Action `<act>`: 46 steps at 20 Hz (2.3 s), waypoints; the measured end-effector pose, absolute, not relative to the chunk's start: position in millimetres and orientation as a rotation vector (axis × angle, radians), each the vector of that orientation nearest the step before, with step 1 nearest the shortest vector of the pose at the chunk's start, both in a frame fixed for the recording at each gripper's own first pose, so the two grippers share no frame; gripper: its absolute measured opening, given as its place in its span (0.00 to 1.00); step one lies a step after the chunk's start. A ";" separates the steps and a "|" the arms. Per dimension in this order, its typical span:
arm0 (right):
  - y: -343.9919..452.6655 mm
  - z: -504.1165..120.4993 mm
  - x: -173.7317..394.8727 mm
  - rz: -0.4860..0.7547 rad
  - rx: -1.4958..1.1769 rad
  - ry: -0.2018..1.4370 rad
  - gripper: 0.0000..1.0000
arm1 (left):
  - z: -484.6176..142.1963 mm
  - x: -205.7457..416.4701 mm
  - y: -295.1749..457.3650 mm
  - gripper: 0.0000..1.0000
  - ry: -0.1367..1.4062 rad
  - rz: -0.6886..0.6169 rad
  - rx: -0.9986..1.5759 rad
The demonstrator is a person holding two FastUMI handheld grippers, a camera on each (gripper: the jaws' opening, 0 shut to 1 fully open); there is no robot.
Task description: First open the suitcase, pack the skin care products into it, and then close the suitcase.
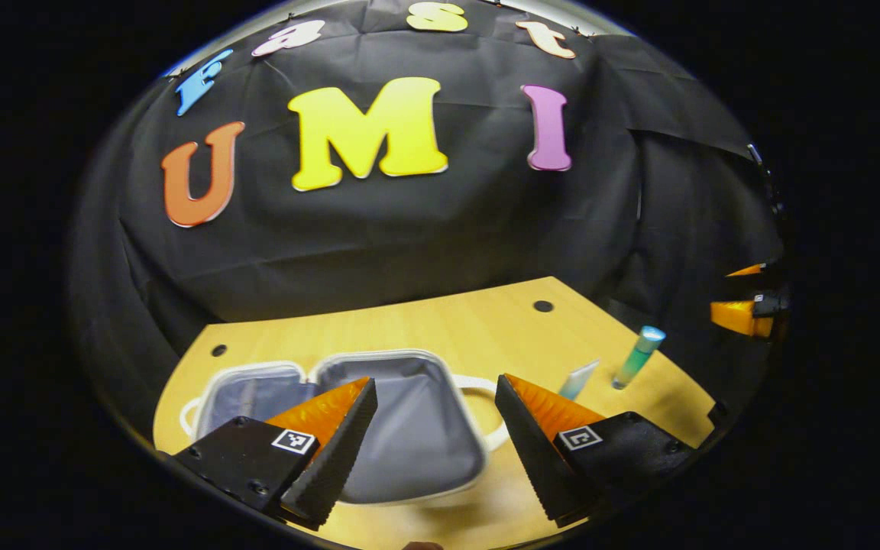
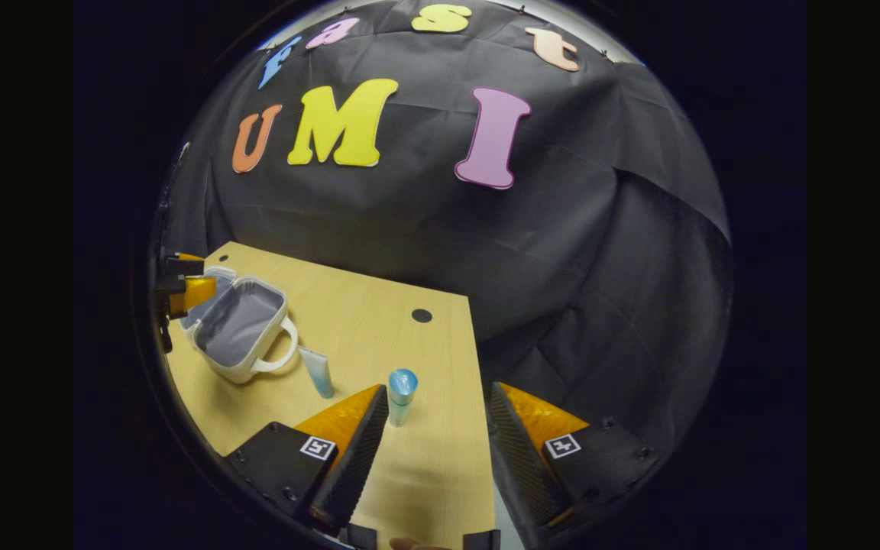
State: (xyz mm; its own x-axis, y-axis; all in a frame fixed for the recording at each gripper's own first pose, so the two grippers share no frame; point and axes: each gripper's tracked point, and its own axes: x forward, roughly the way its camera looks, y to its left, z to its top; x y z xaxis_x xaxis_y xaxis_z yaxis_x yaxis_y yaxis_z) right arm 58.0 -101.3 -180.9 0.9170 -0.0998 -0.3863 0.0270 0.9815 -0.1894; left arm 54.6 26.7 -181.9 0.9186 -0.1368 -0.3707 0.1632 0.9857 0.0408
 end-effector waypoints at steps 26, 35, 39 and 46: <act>-132.1 -264.4 79.0 0.079 -0.197 0.551 0.82 | -355.4 162.6 -137.6 0.53 0.546 -0.209 0.005; -77.2 -256.9 128.8 0.159 -0.080 0.484 0.81 | -277.8 122.9 -122.7 0.43 0.513 -0.189 0.007; -60.5 -272.1 149.8 0.143 -0.013 0.496 0.80 | -214.0 104.5 -102.8 0.43 0.450 -0.175 -0.013; -53.2 -324.7 170.4 0.056 0.010 0.554 0.67 | -119.6 60.5 -28.4 0.43 0.375 -0.084 0.026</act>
